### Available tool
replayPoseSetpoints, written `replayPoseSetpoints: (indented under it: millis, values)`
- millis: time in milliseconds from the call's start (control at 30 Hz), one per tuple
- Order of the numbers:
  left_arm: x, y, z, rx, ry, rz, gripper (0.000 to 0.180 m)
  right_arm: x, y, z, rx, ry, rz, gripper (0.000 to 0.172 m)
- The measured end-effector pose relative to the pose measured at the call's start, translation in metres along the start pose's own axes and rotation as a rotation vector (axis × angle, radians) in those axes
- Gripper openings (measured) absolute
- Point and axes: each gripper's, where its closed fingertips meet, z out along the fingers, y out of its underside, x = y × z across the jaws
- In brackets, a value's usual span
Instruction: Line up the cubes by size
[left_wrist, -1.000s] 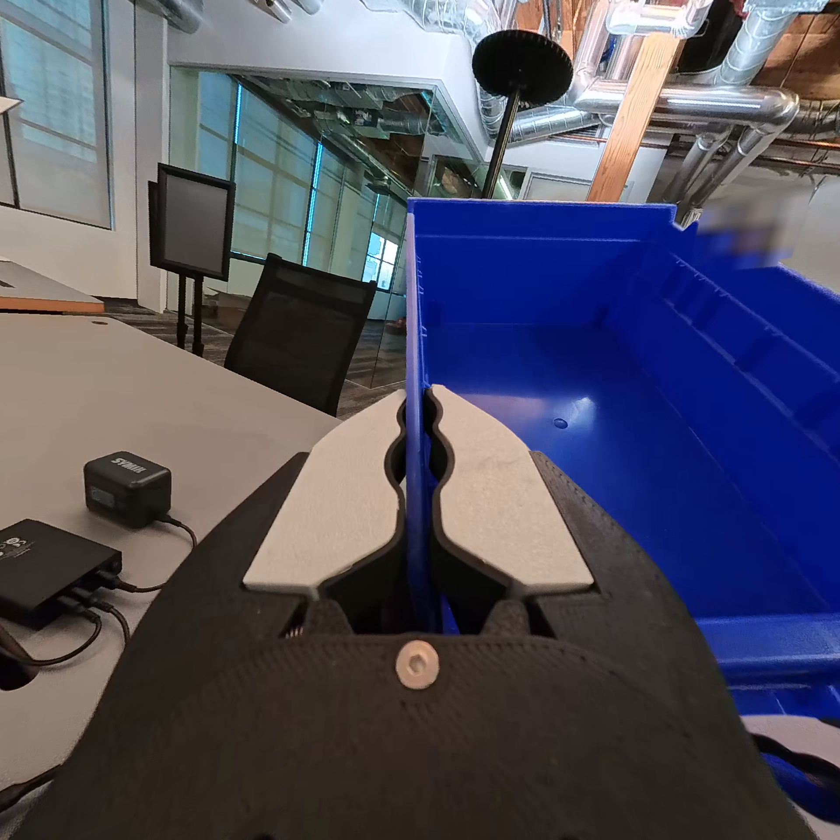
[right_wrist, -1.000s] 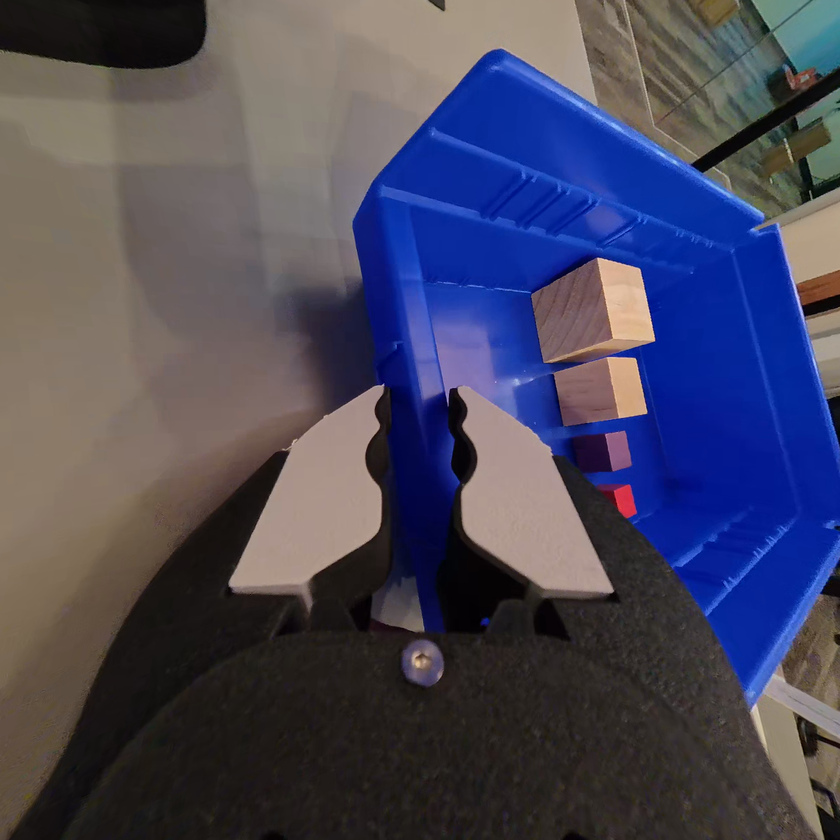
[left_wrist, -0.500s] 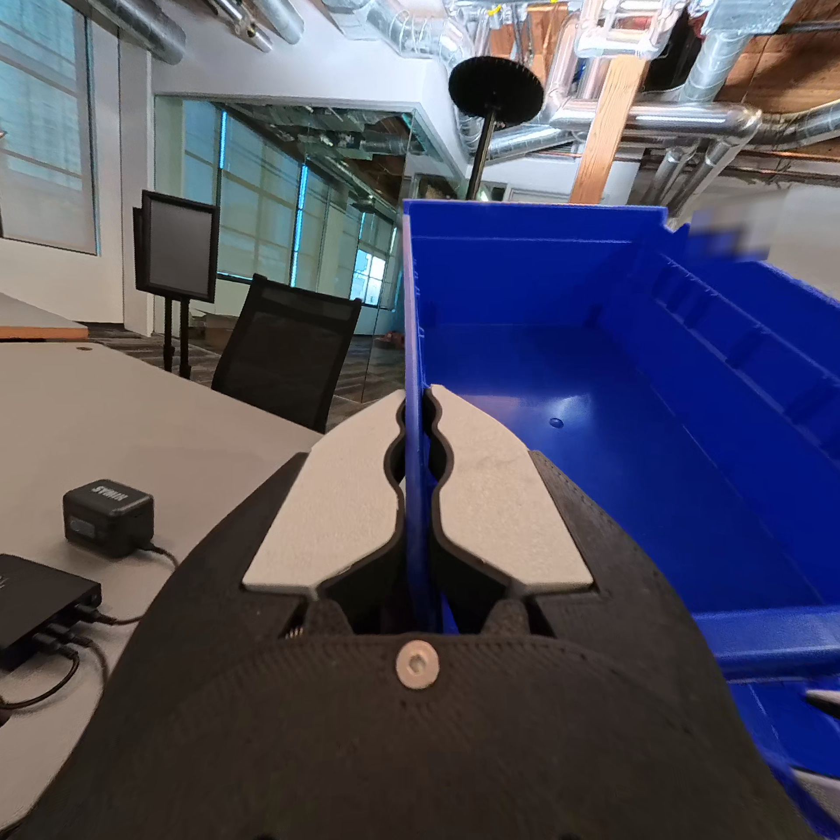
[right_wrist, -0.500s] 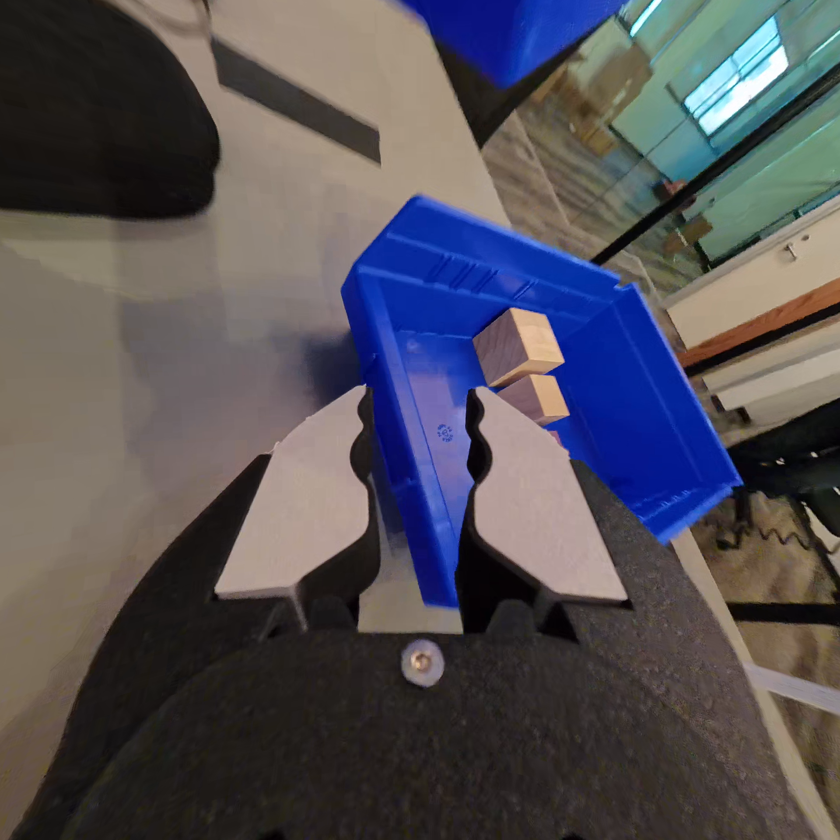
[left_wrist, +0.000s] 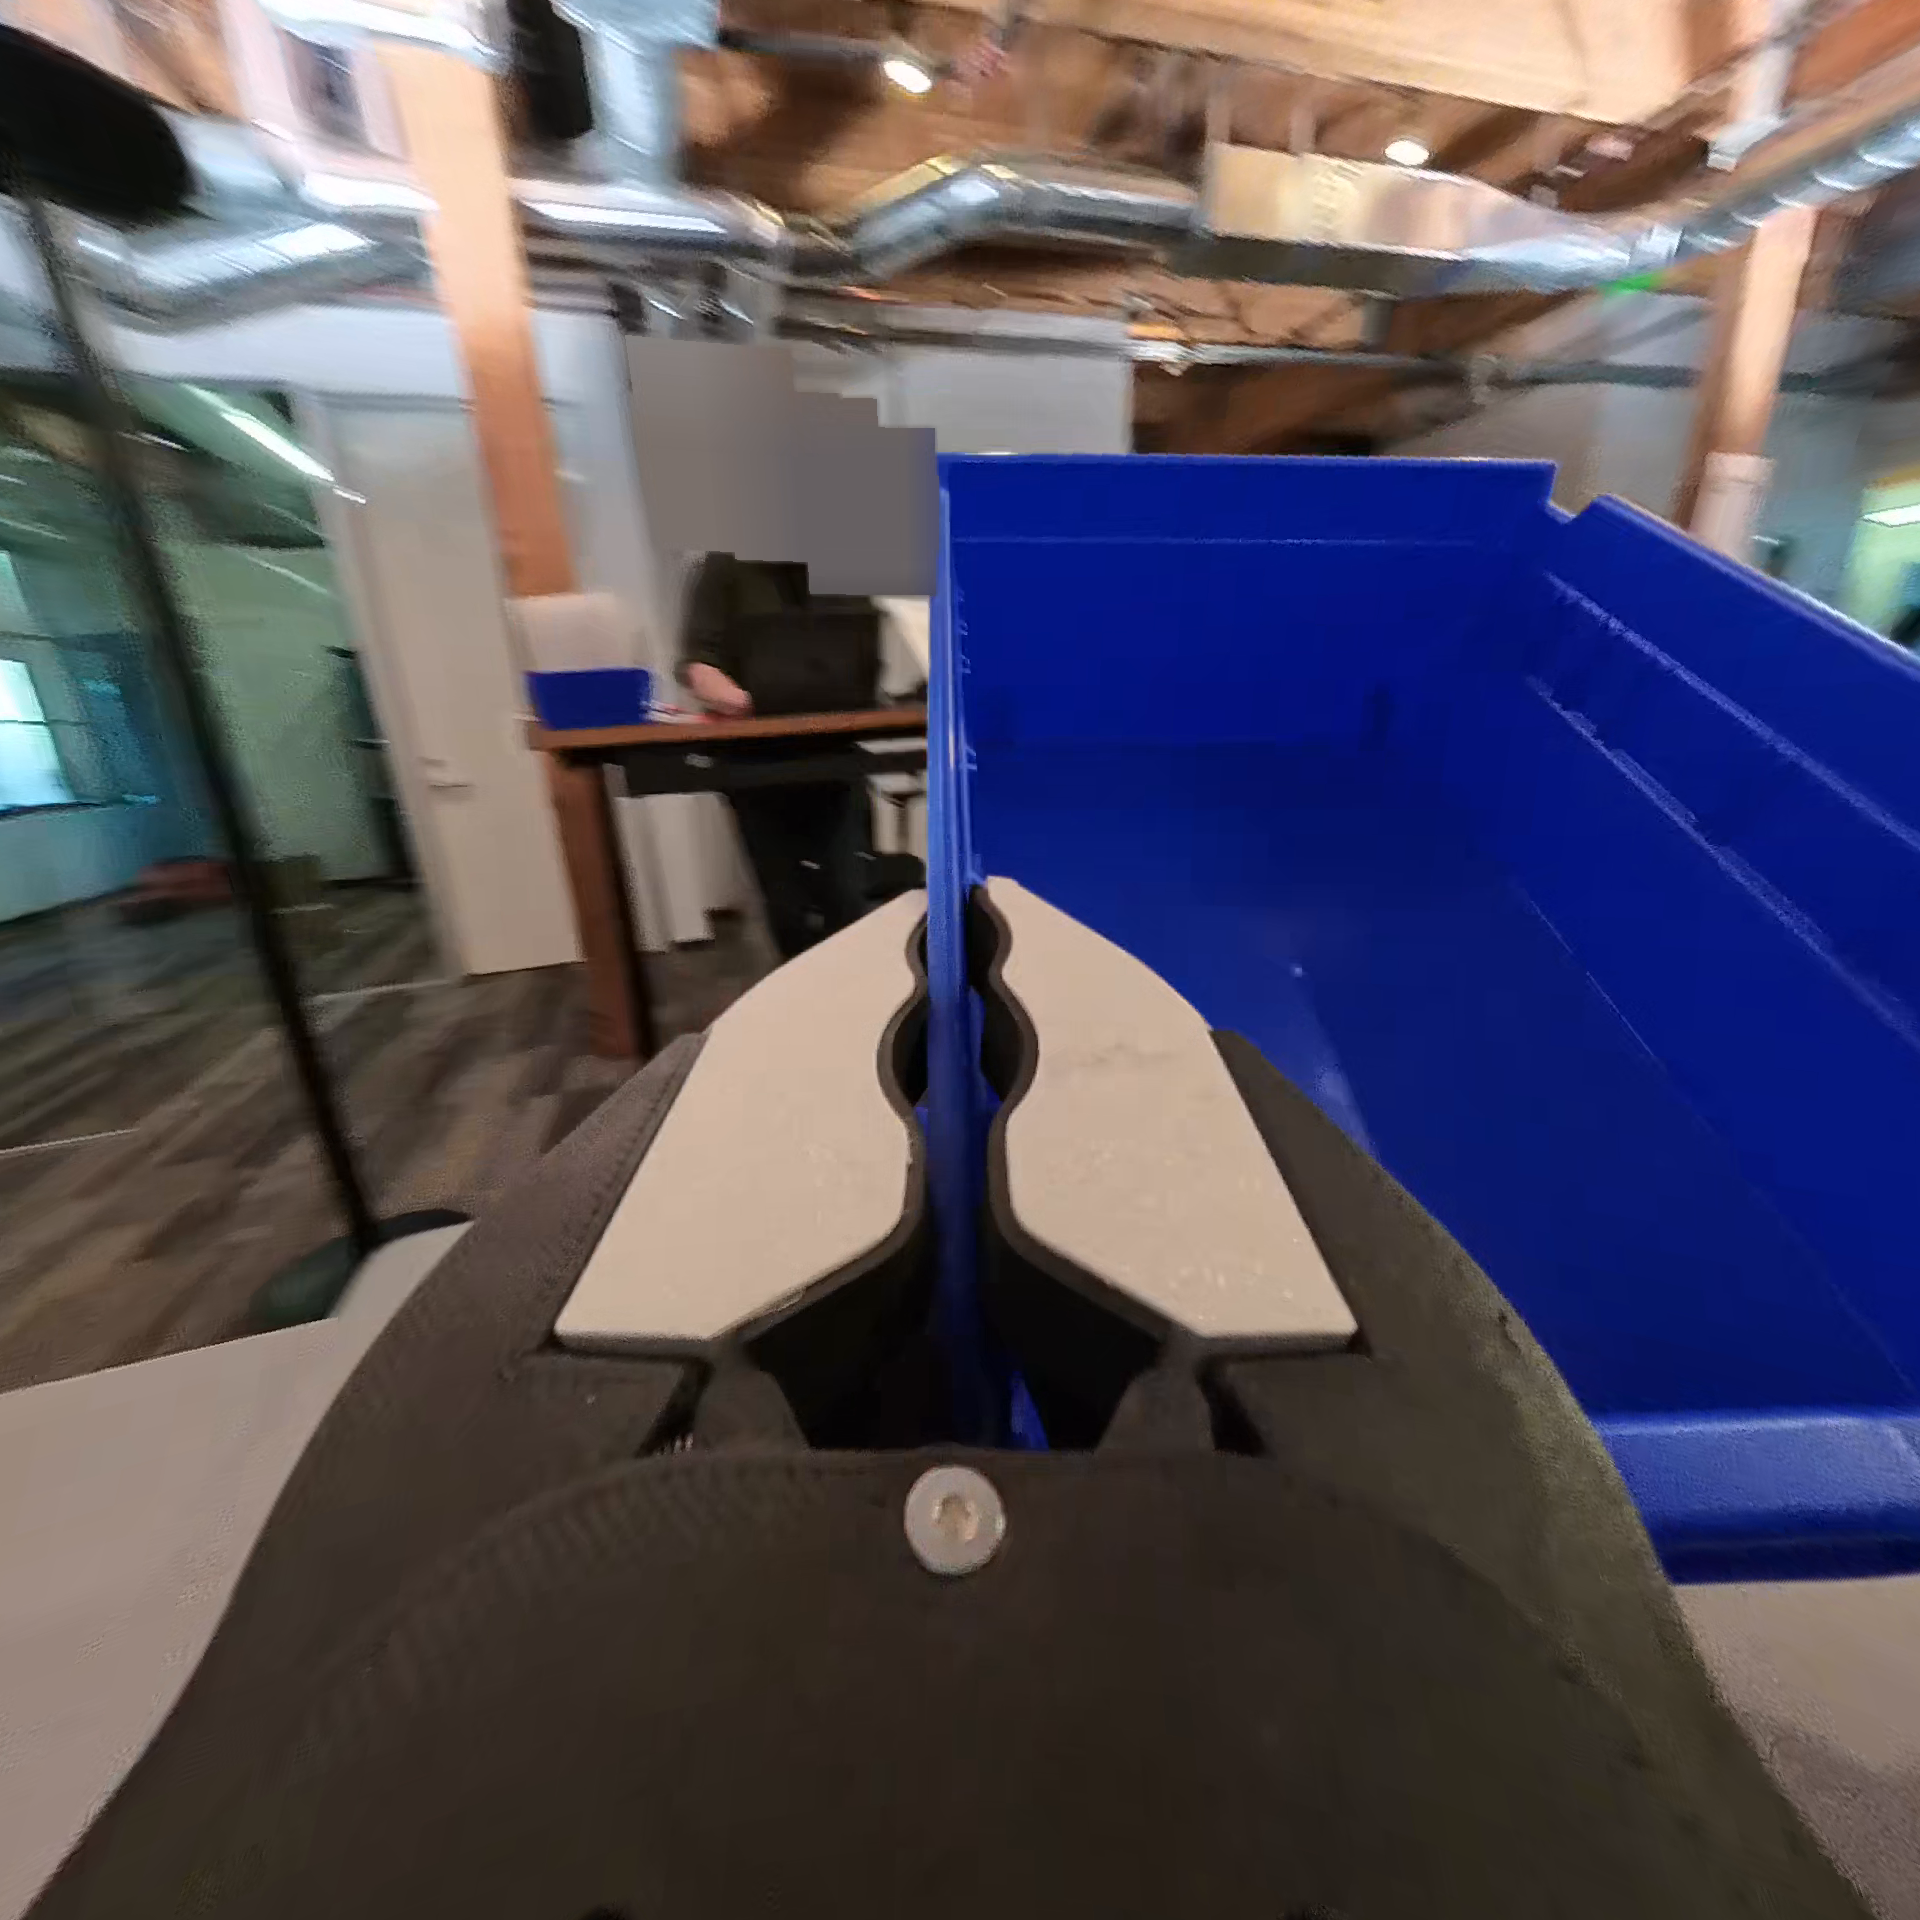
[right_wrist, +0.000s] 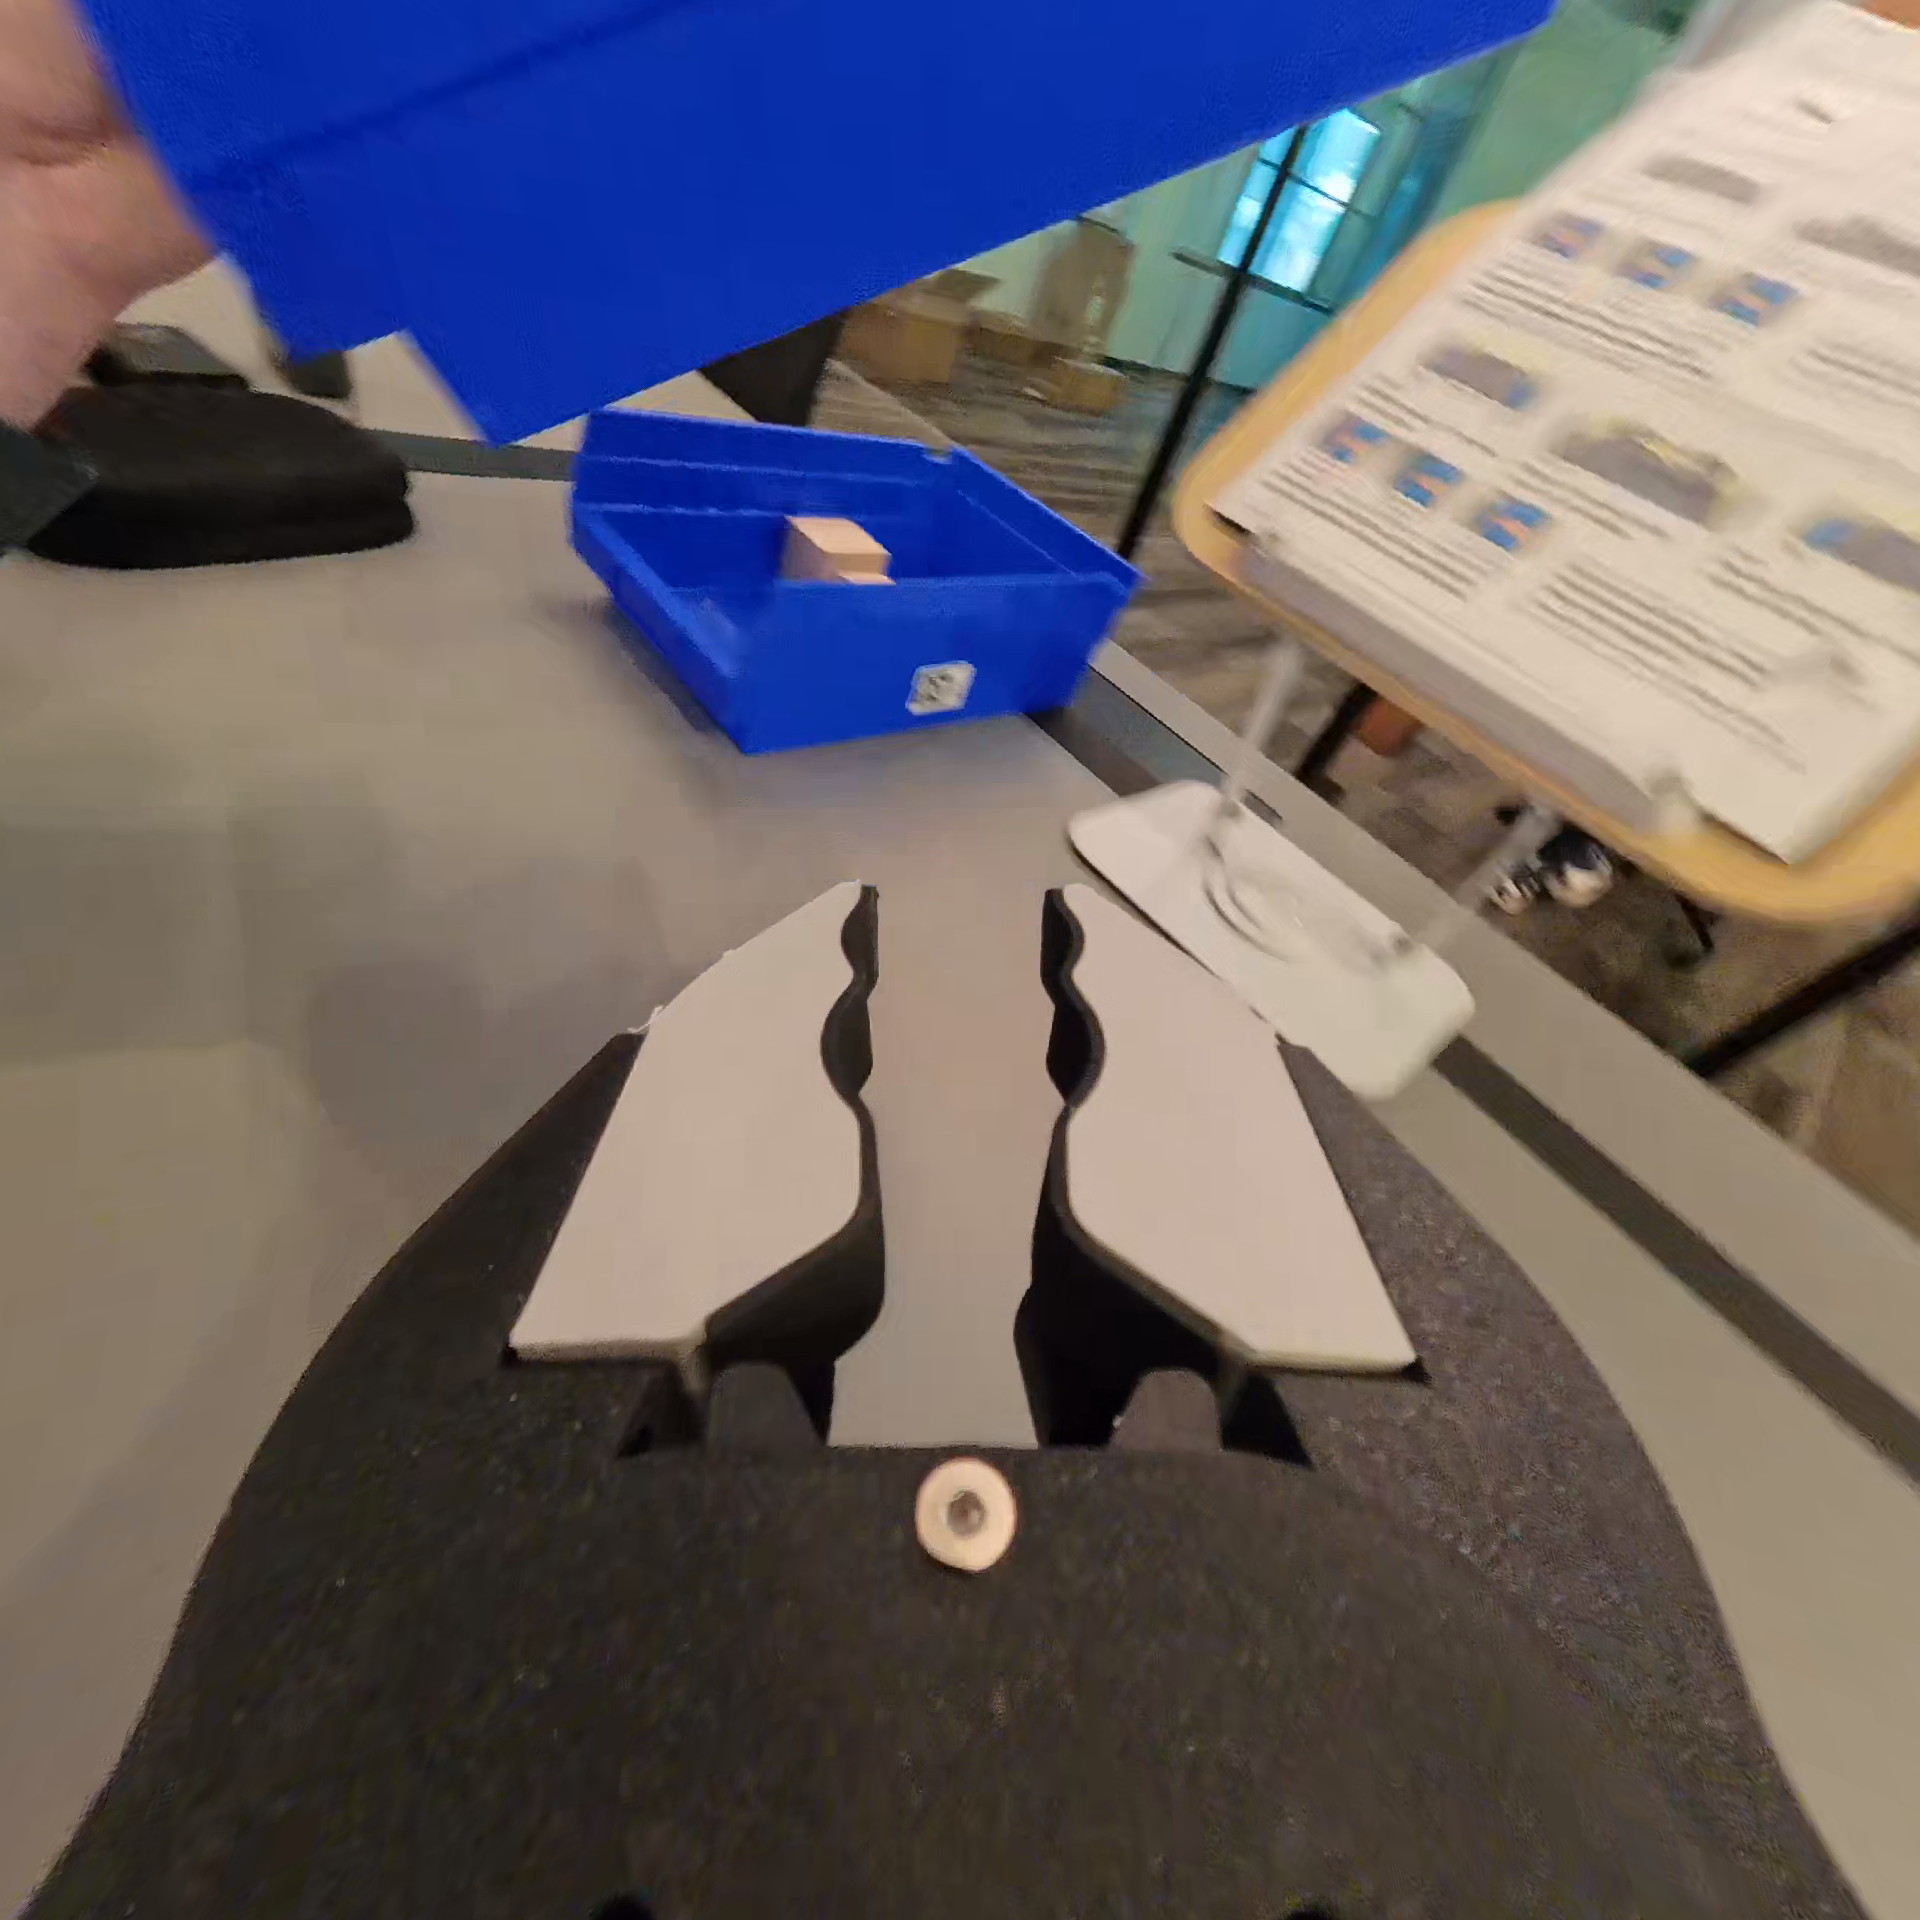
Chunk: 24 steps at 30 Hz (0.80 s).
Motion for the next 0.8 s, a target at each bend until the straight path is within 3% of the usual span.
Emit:
replayPoseSetpoints:
  millis: [200,400,567,667,800]
  values:
    - [0.161,0.068,0.057,-0.192,0.31,-0.109,0.004,0.061,0.052,-0.12,-0.047,0.266,0.195,0.033]
    - [0.285,0.152,0.089,-0.379,0.476,-0.164,0.003,0.058,0.073,-0.172,-0.032,0.38,0.313,0.043]
    - [0.33,0.19,0.101,-0.451,0.496,-0.121,0.003,0.057,0.079,-0.183,0.005,0.411,0.406,0.054]
    - [0.341,0.2,0.107,-0.471,0.48,-0.124,0.003,0.054,0.091,-0.179,-0.03,0.453,0.437,0.064]
    - [0.343,0.21,0.116,-0.496,0.448,-0.167,0.003,0.058,0.108,-0.172,-0.046,0.496,0.496,0.063]
